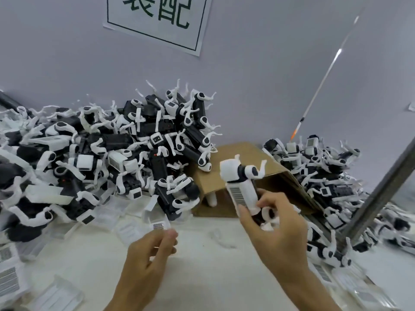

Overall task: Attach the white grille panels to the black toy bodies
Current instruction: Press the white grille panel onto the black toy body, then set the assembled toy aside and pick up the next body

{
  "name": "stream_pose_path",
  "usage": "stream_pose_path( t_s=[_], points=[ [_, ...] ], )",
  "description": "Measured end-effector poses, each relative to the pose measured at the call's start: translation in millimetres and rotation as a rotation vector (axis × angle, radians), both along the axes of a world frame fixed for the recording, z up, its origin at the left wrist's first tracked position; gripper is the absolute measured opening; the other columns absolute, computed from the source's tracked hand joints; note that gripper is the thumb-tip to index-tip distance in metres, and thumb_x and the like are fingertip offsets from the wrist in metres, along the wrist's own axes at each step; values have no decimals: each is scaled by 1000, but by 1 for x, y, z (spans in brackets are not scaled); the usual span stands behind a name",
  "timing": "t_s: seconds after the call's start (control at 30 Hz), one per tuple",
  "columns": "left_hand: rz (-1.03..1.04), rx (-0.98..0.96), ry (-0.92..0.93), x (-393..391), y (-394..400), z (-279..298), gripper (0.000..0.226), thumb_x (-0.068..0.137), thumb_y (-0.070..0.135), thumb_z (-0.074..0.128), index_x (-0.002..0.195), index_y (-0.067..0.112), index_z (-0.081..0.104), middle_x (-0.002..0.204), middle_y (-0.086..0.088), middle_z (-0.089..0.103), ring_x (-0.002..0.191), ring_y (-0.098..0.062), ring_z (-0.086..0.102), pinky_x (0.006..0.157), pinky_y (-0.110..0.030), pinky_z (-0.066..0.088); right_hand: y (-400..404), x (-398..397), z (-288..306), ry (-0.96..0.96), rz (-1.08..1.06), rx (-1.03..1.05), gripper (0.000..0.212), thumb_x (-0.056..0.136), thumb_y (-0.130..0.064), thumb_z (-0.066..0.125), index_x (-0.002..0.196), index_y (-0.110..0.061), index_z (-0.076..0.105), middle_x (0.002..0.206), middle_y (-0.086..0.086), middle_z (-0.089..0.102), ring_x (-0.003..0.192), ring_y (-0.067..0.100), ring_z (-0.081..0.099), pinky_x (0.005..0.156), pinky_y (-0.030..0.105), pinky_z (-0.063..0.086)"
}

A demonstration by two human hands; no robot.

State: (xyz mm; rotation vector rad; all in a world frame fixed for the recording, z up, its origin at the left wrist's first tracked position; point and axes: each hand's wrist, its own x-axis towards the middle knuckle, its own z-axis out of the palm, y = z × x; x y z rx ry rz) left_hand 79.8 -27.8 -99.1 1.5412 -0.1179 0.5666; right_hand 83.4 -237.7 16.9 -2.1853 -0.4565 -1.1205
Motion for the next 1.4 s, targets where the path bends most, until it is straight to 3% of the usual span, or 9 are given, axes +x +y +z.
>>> stream_pose_path(
  t_s=[0.2,0.27,0.33,0.47,0.57,0.77,1.07,1.27,1.4],
  points=[
    [-20,11,35,5,-2,-5,47,77,70,48,78,31,74,77,2,73,70,-14,71,69,-38,59,-66,59,147,54,-178,-10,28,79,-36,80,82,-16,61,96,0,68,83,9,66,68,12,53],
    [-43,58,37,7,-2,-7,58,79,71,48,73,19,73,74,1,71,71,-16,69,71,-42,59,-90,99,196,210,-205,174,35,80,-38,82,102,-15,68,129,6,65,117,22,62,97,30,49],
    [-50,81,39,7,-2,-8,64,83,70,50,73,11,72,72,0,70,70,-16,68,72,-44,59,-108,118,207,347,-220,334,53,82,-38,82,123,-9,66,142,12,58,129,26,53,105,35,40],
    [-5,81,67,8,-1,-9,41,92,53,55,71,22,71,71,3,70,70,-15,69,72,-50,59,-100,109,139,442,-261,395,35,90,-38,73,115,-16,66,125,5,65,108,22,55,94,37,40],
    [-20,90,67,9,-2,-7,51,91,65,54,71,20,70,69,1,69,67,-18,68,71,-48,58,-63,90,63,611,-81,516,9,95,-27,69,96,-18,72,109,2,70,100,18,62,89,34,47],
    [-21,195,94,5,-5,1,69,86,72,47,72,7,66,69,-9,65,70,-29,62,70,-52,51,48,36,-62,784,255,773,14,95,-11,66,87,-6,76,83,6,77,86,18,74,75,31,59],
    [36,383,87,-4,-4,8,36,95,47,56,86,17,74,78,6,69,71,-9,62,64,-27,51,84,25,-106,803,351,816,15,94,-4,66,81,-5,74,76,5,75,72,17,73,71,33,55],
    [776,620,-179,-4,41,32,19,85,5,71,104,7,71,99,-4,67,99,-20,59,87,-33,50,85,37,-118,852,346,856,16,94,-13,68,80,-9,73,74,-2,76,62,10,71,63,25,58],
    [1112,728,430,-12,87,36,59,88,10,65,144,20,50,153,-12,36,147,-37,21,119,-56,20,86,40,-123,852,377,890,17,95,-14,68,79,-12,73,75,-3,76,71,20,70,60,13,56]
  ],
)
